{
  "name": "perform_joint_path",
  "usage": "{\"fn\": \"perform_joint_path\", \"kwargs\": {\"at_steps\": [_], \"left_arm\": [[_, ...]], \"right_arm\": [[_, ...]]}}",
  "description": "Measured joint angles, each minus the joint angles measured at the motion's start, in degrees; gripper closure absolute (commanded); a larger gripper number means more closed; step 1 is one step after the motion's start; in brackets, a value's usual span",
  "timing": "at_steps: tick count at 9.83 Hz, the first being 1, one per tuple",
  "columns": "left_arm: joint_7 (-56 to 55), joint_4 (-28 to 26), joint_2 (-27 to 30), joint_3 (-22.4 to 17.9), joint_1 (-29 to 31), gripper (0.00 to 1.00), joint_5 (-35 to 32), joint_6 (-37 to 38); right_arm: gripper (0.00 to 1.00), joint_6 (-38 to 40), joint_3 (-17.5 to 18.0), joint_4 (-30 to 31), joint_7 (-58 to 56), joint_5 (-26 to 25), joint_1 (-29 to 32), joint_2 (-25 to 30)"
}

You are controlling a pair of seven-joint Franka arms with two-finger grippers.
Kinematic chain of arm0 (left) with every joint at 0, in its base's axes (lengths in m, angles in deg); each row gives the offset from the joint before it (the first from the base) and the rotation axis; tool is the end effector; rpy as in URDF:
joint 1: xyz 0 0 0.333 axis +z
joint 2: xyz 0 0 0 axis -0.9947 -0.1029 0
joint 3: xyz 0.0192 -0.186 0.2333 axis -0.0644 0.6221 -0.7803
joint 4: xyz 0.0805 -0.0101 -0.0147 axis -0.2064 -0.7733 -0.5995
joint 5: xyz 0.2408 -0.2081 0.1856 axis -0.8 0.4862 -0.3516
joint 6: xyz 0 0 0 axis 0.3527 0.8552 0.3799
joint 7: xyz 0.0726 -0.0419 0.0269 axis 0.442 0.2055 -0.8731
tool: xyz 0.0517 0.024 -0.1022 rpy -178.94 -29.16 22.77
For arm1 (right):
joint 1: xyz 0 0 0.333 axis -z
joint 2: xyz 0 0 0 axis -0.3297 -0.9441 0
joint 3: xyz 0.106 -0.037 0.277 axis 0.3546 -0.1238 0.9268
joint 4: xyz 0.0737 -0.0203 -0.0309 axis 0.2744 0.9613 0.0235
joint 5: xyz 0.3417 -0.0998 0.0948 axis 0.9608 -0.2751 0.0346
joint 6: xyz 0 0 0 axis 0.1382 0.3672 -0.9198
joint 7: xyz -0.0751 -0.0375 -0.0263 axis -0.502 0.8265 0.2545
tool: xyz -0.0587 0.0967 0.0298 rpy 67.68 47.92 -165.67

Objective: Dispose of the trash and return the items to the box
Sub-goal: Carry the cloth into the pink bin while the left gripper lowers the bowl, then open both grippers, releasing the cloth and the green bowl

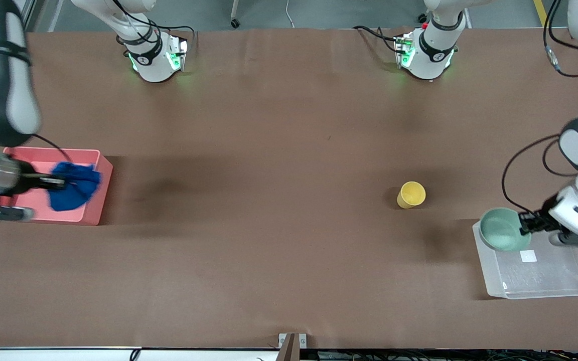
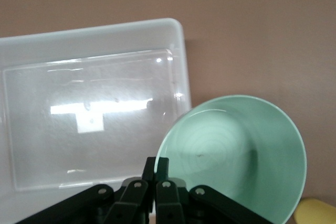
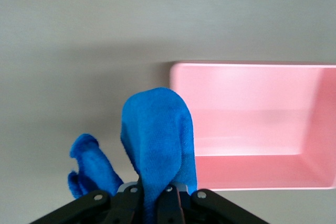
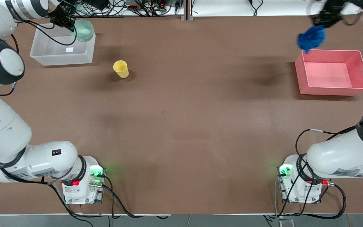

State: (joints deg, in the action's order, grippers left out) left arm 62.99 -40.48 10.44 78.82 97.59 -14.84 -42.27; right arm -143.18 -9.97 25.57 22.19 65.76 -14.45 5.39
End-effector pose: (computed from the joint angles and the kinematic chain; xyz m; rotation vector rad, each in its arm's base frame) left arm 0.6648 0.1026 0.3504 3.1019 -0.1118 0.2706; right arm 0.5854 -0.1144 0.4317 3.0860 -0.0150 -0.2992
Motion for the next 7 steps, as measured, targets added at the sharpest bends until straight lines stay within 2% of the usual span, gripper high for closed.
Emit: {"fn": "perform_joint_path", "kwargs": {"at_steps": [1, 3, 5, 6, 7], "left_arm": [[1.44, 4.52, -4.25, -0.07, 1.73, 1.00, 0.00, 1.42], [4.04, 10.21, -10.28, -0.11, 4.57, 0.99, 0.00, 2.22], [5.06, 13.63, -14.62, -0.15, 6.08, 0.96, 0.00, 1.89], [5.19, 14.25, -16.51, -0.15, 6.41, 0.92, 0.00, 0.72], [5.14, 14.43, -18.30, -0.15, 6.46, 0.80, 0.00, -0.68]], "right_arm": [[0.98, -2.13, -3.20, 1.12, -4.31, -0.98, 0.66, -0.38], [0.98, -12.54, -5.00, 7.30, -9.01, -3.45, 2.44, -1.40], [0.95, -25.40, -7.29, 14.80, -14.07, -3.65, 4.03, -3.26], [0.76, -31.33, -8.22, 18.18, -15.63, -3.65, 4.71, -4.61], [0.42, -35.47, -8.58, 20.67, -16.24, -3.65, 5.27, -6.14]]}}
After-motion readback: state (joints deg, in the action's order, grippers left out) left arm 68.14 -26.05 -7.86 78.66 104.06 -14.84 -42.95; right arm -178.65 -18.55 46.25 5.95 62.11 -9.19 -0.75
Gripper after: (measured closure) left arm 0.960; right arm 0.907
